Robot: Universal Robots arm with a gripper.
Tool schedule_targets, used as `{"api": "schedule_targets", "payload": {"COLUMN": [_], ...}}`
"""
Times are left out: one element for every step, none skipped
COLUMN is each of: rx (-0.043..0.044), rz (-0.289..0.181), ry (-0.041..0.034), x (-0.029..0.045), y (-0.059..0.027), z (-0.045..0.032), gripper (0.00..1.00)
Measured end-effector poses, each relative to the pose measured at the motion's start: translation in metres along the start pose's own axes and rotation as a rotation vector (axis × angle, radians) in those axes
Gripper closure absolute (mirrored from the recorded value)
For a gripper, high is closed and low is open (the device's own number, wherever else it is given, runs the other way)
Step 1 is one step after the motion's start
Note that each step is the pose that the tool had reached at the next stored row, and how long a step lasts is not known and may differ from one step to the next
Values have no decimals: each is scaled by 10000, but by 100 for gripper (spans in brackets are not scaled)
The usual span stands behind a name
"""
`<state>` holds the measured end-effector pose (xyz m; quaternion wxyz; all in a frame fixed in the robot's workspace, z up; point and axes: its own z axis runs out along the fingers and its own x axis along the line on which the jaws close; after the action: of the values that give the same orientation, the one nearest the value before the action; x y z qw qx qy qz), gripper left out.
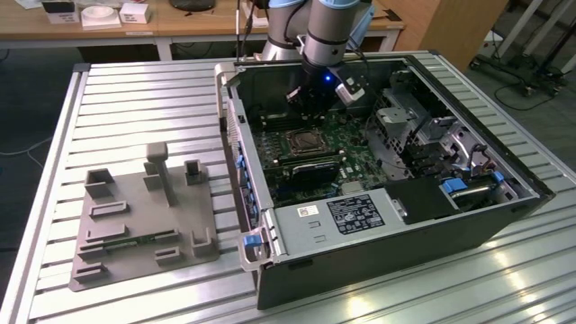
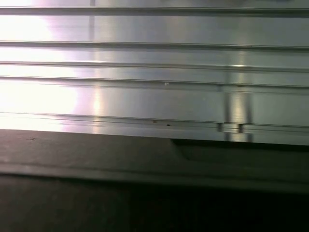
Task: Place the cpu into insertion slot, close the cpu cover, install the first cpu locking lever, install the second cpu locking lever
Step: 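Install the first cpu locking lever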
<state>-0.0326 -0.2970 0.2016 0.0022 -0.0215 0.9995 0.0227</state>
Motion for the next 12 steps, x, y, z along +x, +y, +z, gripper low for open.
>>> {"api": "schedule_targets", "payload": {"rx": [-1,-4,-4,-3,-2,3,12,29,51,78,97,114], "rz": [0,0,0,0,0,0,0,1,1,1,0,1], "ry": [-1,-3,-3,-3,-3,-2,-1,0,0,2,4,4], "x": [0,0,0,-1,0,0,0,0,0,-1,-2,-4], "y": [0,1,1,1,1,0,0,1,1,1,0,0], "z": [-3,-4,-4,-5,-5,-5,-5,-5,-4,-3,-2,-1], "gripper": [90,90,90,90,90,90,90,90,90,90,90,90]}}
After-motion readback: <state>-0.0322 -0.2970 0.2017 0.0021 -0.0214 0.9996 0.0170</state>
